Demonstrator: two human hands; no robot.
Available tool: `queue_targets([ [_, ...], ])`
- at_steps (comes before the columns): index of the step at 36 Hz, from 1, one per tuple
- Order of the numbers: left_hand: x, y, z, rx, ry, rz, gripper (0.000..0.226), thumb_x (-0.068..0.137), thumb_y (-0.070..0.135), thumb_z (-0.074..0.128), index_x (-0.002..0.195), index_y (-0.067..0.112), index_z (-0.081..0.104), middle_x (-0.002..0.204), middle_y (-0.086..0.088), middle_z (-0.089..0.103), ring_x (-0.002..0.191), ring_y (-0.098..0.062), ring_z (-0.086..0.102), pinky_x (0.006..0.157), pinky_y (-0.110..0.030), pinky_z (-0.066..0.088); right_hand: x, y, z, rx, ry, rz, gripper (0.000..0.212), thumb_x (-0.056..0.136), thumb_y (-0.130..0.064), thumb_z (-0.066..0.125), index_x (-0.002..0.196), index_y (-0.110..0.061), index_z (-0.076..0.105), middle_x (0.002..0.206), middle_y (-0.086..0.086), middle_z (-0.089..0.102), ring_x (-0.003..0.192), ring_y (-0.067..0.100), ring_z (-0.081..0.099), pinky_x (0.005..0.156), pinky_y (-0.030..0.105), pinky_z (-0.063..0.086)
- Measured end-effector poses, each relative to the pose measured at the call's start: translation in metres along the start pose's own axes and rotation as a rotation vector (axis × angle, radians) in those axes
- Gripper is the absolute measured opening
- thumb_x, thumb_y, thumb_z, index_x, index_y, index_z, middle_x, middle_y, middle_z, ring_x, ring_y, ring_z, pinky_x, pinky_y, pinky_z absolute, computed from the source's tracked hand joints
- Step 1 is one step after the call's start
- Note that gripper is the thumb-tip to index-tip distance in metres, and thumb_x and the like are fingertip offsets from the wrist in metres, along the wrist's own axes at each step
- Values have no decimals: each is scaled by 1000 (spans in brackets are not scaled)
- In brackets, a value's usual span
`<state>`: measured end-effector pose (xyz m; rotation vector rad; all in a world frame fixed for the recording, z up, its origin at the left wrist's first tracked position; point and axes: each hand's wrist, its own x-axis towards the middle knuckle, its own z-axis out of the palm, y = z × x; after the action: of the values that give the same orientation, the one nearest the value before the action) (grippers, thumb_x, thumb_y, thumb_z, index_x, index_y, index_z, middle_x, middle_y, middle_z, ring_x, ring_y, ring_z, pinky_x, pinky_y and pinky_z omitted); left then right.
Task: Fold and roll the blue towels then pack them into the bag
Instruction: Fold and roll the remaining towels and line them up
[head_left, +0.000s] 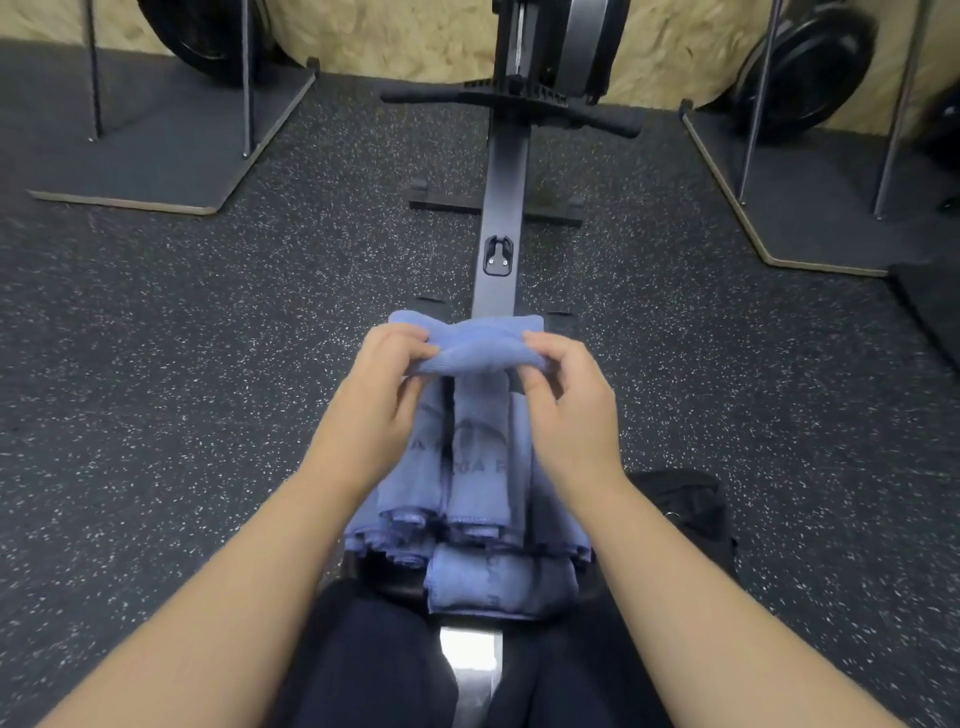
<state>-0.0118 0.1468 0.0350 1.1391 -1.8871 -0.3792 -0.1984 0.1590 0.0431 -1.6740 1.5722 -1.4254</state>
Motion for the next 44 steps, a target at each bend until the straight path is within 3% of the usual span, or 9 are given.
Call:
queue_targets([
  [10, 23, 16, -15, 14, 3, 38, 27, 90, 5, 47, 108, 25, 47, 121, 0, 44, 112, 1, 41, 94, -3, 30, 23, -25, -14, -15, 23, -117, 26, 87, -10, 54, 112, -6, 62, 115, -4, 60, 109, 7, 53, 96, 17, 40],
  [15, 12, 26, -26, 5, -14, 49, 19, 92, 28, 38, 109, 27, 46, 121, 17, 39, 113, 16, 38, 89, -13, 37, 11, -30, -25, -37, 1, -176, 23, 87, -9, 54, 108, -7, 62, 116, -9, 57, 110, 3, 52, 95, 18, 42],
  [18, -8, 30, -28, 12, -27, 40, 20, 91, 31, 37, 109, 26, 46, 121, 15, 41, 111, 19, 38, 87, -11, 37, -8, -26, -31, -74, -42, -198, 20, 86, -6, 56, 105, -6, 63, 115, -9, 57, 108, -2, 50, 93, 13, 40],
  [22, -40, 27, -26, 13, -67, 6, 16, 94, 28, 41, 109, 26, 47, 122, 14, 42, 111, 7, 44, 89, -16, 38, -37, -13, -35, -131, -109, -197, 19, 84, -5, 57, 102, -5, 63, 115, -9, 58, 108, 0, 51, 94, 9, 37],
  [26, -76, 30, -23, 6, -117, -47, 19, 93, 18, 49, 109, 27, 47, 122, 19, 41, 114, 14, 42, 93, -8, 35, -68, -5, -40, -164, -187, -181, 20, 83, -4, 56, 101, -6, 64, 116, -9, 59, 105, -7, 49, 93, 2, 33],
  [29, -97, 32, -23, -3, -184, -105, 22, 90, 20, 44, 109, 31, 46, 122, 23, 40, 115, 8, 45, 95, -10, 34, -86, 0, -44, -188, -229, -177, 23, 81, -3, 57, 101, -10, 63, 115, -10, 59, 104, -8, 50, 93, 2, 34],
  [33, -117, 30, -24, 28, -246, -203, 23, 91, 17, 53, 110, 30, 51, 118, 26, 47, 109, -4, 53, 91, -19, 39, -99, 7, -48, -239, -312, -129, 23, 80, -6, 56, 100, -12, 65, 115, -15, 58, 105, -12, 49, 93, 1, 33],
  [39, -128, 32, -22, 103, -315, -328, 22, 90, 14, 62, 104, 30, 59, 105, 20, 60, 92, 0, 53, 80, -21, 42, -114, 21, -48, -248, -429, -8, 20, 88, 1, 62, 105, -10, 66, 114, -20, 56, 99, -24, 48, 87, 2, 38],
  [44, -124, 30, -21, 162, -382, -362, 16, 91, 18, 60, 92, 33, 58, 93, 19, 58, 88, -5, 51, 76, -22, 40, -116, 21, -45, -285, -470, 40, 16, 92, -11, 62, 107, -15, 65, 110, -21, 57, 102, -8, 50, 84, 3, 36],
])
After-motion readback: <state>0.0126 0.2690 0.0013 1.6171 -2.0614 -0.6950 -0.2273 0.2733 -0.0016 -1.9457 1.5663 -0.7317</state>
